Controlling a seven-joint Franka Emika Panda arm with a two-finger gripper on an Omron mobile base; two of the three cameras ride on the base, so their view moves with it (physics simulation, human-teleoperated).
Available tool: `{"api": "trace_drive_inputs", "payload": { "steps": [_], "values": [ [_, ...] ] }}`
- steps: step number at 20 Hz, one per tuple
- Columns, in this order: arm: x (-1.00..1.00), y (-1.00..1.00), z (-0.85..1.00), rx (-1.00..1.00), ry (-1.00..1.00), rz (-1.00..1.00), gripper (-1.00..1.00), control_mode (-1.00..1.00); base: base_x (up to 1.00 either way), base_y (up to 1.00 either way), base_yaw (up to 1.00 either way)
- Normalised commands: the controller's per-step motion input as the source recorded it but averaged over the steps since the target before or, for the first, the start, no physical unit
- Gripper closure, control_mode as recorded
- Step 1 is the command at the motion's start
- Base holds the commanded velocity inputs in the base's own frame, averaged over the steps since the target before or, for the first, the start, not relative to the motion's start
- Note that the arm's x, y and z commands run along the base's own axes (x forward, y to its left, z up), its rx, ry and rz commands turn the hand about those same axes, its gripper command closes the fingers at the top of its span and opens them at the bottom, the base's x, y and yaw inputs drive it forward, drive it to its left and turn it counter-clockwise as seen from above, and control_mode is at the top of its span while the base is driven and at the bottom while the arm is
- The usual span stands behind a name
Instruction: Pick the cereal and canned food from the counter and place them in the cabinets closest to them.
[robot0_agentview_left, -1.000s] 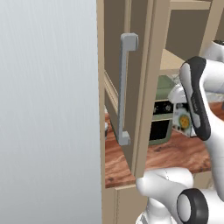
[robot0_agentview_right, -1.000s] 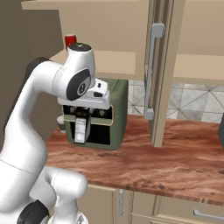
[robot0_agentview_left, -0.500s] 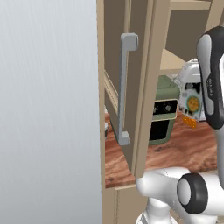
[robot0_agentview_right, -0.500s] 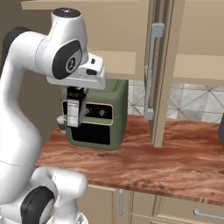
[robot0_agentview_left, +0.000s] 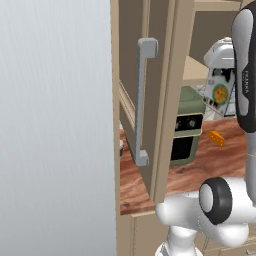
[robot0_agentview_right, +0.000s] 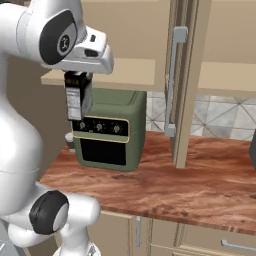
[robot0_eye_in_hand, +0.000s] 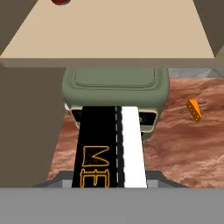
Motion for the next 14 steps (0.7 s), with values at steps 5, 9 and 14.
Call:
{"api": "trace_drive_inputs", "payload": {
  "steps": [5, 9, 14],
  "values": [
    [0.0, 0.18, 0.51, -0.07, -0.22, -0.03, 1.0, -1.0, 0.0, 0.0, 0.0],
    [0.0, 0.15, 0.21, -0.09, -0.22, 0.0, 1.0, -1.0, 0.0, 0.0, 0.0],
    [0.0, 0.14, -0.05, -0.07, -0.22, 0.0, 1.0, -1.0, 0.0, 0.0, 0.0]
  ]
}}
